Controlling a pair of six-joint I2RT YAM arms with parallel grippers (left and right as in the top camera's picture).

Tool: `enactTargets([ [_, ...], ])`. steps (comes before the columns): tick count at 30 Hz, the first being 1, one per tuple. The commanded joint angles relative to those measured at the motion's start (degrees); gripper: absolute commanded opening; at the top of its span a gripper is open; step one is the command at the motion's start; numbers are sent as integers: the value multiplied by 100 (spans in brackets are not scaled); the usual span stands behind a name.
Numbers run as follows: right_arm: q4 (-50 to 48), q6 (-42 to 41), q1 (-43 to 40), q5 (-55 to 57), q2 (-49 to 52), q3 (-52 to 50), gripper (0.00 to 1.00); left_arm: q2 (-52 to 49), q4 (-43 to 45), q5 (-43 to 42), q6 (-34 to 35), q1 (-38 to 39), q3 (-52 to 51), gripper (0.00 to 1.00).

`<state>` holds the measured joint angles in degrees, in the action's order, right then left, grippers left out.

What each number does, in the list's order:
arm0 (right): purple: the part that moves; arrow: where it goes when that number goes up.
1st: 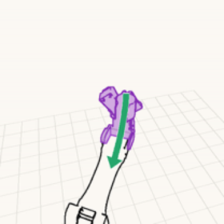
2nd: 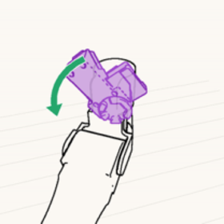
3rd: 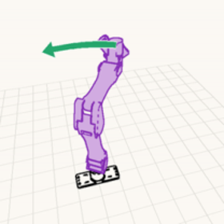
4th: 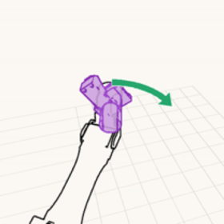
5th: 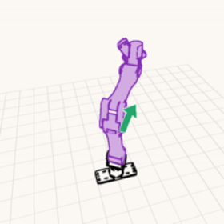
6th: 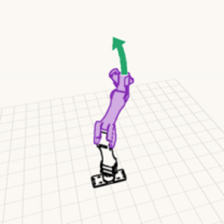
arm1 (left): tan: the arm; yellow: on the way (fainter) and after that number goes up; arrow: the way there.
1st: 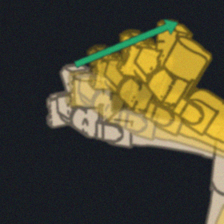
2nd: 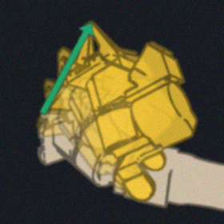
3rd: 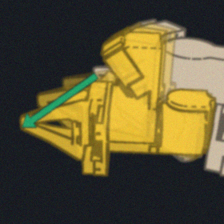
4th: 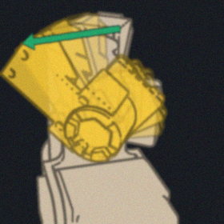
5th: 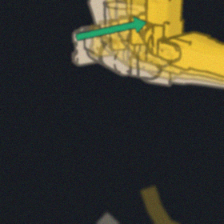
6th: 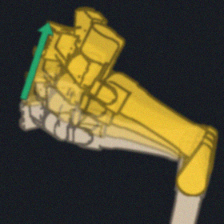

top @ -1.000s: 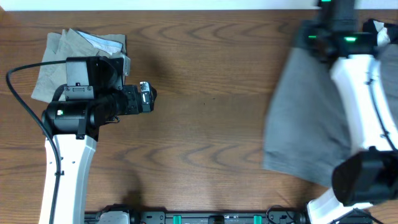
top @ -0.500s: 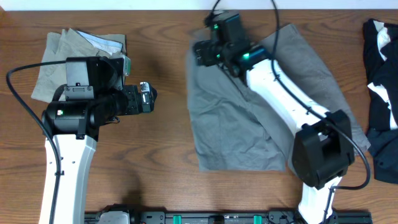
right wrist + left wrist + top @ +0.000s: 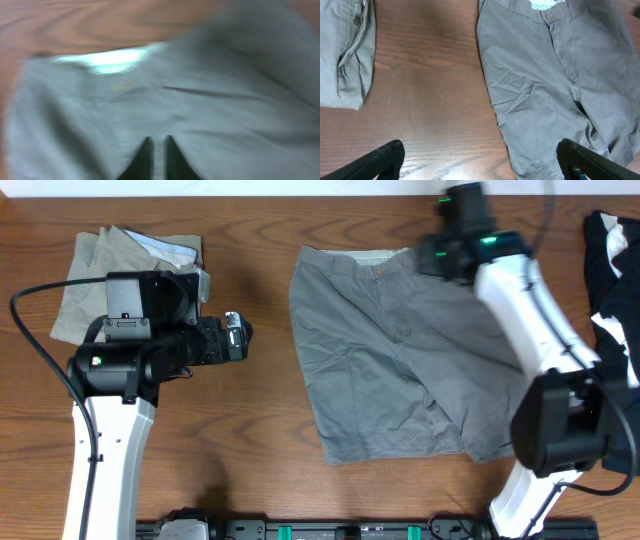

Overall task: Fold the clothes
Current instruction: 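Drag the grey shorts with the right gripper to the table center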

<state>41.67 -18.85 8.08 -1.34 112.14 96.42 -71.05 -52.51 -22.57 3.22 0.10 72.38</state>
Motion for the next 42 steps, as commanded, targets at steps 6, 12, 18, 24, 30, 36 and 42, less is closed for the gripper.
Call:
enactTargets([
  [6, 448, -258, -1058, 66, 767, 31, 2, 31, 24, -55, 28, -2, 98, 99],
  [12, 420, -551, -1349, 72, 1515, 31, 7, 31, 57, -55, 31, -2, 98, 99],
  [18, 26, -1056, -1327, 26, 2337, 31, 1, 31, 72, -57, 33, -2, 98, 98],
  [24, -1322, -1513, -1191, -841, 2999, 33, 1, 31, 74, -59, 33, -2, 98, 99],
  [30, -3858, -2166, -966, -2439, 3222, 37, 1, 31, 70, -61, 39, -2, 98, 99],
  [36, -4380, -1668, -780, -3257, 3167, 651, 1, 31, 72, -59, 50, -2, 98, 99],
  [42, -3615, -787, -1040, -3963, 2457, 1045, 6, 31, 72, -57, 50, -2, 98, 98],
])
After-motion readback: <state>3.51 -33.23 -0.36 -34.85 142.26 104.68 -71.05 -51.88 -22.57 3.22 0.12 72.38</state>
